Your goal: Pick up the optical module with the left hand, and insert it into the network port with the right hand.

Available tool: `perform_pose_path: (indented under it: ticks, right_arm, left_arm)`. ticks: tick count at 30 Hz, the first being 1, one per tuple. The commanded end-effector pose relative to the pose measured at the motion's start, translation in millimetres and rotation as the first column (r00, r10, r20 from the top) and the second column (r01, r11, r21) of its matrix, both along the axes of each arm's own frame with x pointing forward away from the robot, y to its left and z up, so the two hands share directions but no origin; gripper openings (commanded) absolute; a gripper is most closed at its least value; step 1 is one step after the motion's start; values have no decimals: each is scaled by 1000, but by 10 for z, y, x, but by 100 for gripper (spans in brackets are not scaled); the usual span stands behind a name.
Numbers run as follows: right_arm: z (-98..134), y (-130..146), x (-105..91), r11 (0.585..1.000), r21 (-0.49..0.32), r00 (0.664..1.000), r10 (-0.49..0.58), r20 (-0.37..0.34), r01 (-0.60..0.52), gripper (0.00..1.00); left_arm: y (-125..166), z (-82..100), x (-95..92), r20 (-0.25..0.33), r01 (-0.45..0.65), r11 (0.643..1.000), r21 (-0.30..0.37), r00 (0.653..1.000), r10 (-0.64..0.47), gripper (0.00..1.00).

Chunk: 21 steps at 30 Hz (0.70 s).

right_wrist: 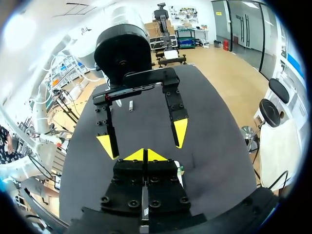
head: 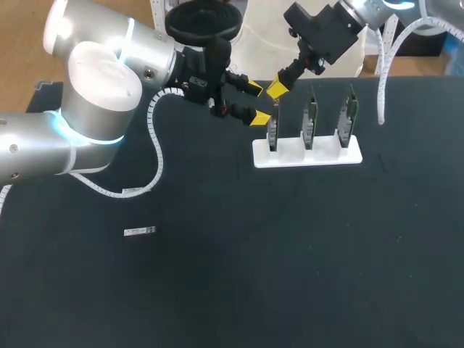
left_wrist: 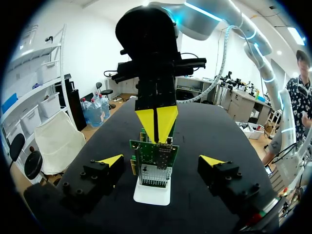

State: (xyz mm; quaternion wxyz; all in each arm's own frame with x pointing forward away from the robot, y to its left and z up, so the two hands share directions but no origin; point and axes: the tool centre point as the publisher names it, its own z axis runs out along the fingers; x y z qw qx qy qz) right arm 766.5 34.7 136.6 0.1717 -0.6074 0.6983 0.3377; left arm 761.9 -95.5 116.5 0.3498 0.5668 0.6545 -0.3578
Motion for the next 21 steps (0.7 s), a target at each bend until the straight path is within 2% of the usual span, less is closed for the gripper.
perform_pose_path:
  ticks: [1, 5, 21]
  right_arm:
    - [-439, -106, -75, 1000, 14, 1000, -7, 5, 7, 0]
    - [-359, -107, -69, 999, 50, 1000, -12, 9, 11, 0]
    - [246, -131, -15, 974, 228, 997, -11, 75, -7, 0]
  left_arm:
    - [-5, 7, 5, -3, 0, 1000, 5, 1000, 0, 100]
    - [-5, 7, 5, -3, 0, 1000, 5, 1000, 0, 100]
    - [-5, 7, 5, -3, 0, 1000, 5, 1000, 0, 100]
